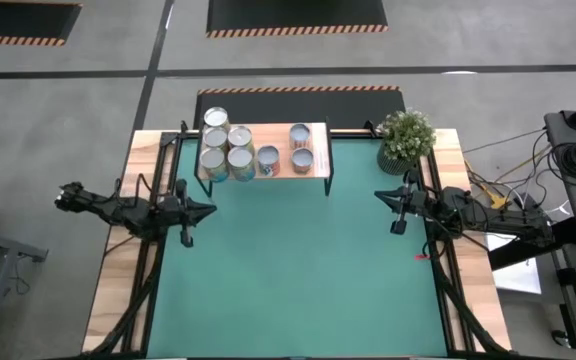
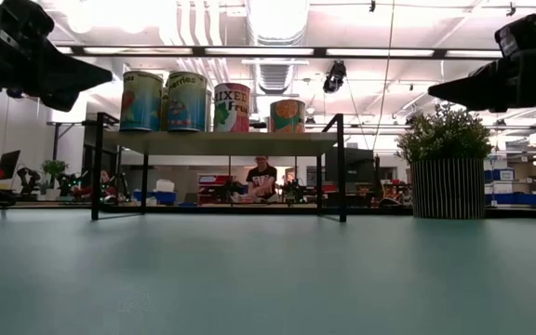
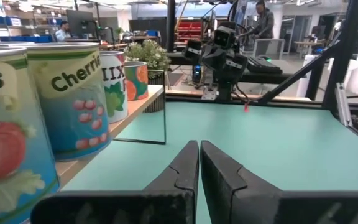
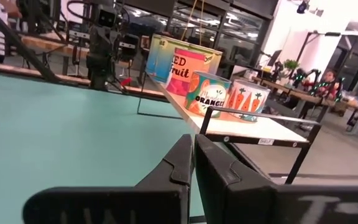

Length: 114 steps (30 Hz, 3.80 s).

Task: Pick and place cans onto a shelf
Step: Return to Home Position

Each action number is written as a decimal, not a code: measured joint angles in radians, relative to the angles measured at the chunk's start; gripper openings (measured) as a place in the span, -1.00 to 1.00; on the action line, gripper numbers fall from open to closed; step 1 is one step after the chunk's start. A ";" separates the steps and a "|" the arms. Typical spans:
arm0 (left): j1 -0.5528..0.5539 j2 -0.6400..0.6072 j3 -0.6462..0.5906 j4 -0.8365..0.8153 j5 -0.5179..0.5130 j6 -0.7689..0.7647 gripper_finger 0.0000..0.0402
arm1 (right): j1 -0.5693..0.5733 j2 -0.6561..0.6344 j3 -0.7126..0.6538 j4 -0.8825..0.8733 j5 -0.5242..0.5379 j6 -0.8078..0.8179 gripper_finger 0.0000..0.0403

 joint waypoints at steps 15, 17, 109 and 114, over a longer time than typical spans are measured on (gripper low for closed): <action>-0.001 0.002 -0.003 -0.009 0.016 -0.007 -1.00 | 0.000 0.000 -0.001 0.002 0.052 -0.028 -0.96; -0.001 0.004 -0.003 -0.010 0.016 -0.008 -1.00 | 0.000 0.000 -0.001 0.002 0.052 -0.028 -0.96; 0.000 0.005 -0.003 -0.017 0.016 -0.010 -1.00 | 0.000 0.001 -0.002 0.002 0.053 -0.028 -0.96; 0.000 0.005 -0.003 -0.016 0.016 -0.010 -1.00 | 0.000 0.001 -0.002 0.003 0.052 -0.028 -0.96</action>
